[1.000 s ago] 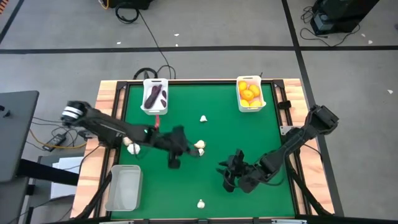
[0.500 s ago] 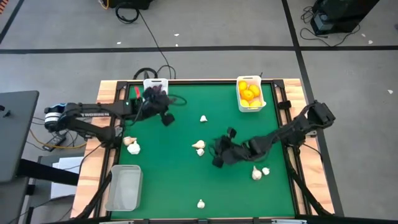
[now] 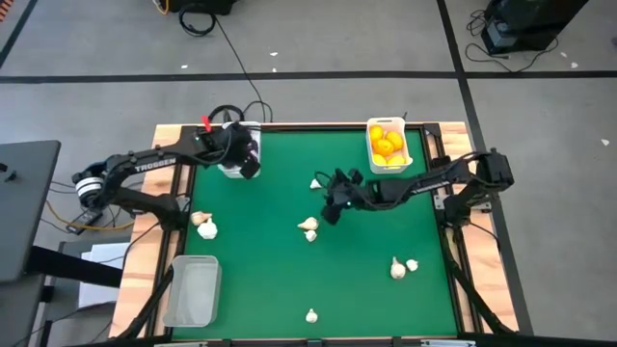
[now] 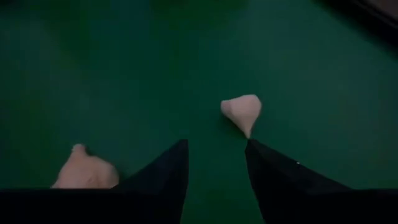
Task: Sort produce into baskets
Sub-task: Put the eggplant into the left white bin, then put the top small garlic into the gray bin
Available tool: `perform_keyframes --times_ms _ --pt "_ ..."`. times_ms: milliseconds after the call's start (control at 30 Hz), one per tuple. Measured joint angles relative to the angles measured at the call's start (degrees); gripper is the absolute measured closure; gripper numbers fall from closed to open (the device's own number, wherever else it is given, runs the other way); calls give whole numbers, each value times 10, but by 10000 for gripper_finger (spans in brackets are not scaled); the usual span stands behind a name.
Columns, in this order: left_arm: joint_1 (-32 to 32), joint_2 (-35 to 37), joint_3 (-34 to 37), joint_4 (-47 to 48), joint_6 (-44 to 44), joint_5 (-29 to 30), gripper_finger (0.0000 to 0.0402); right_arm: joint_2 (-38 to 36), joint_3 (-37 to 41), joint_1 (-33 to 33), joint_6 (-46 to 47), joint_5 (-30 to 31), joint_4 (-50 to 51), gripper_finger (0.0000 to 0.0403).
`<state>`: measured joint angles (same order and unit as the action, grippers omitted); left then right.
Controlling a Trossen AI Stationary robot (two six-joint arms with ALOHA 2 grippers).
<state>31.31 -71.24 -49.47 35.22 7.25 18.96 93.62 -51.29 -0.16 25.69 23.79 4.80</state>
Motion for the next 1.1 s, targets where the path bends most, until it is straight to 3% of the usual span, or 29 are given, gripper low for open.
perform_keyframes --times_ms 433,633,867,1000,1100 --pt "59 -56 0 -53 -64 0 239 0 0 -19 -46 35 -5 179" --pt "60 -36 0 -58 -82 -2 225 0 0 -20 -77 18 -23 164" --pt "6 23 0 3 -63 -9 224 0 0 -43 -103 -35 -41 166" --pt "-58 59 0 20 -43 -10 224 0 0 -67 -155 -44 -61 166" --pt "-122 82 0 21 -32 -21 224 3 0 -89 -180 -94 -82 162"
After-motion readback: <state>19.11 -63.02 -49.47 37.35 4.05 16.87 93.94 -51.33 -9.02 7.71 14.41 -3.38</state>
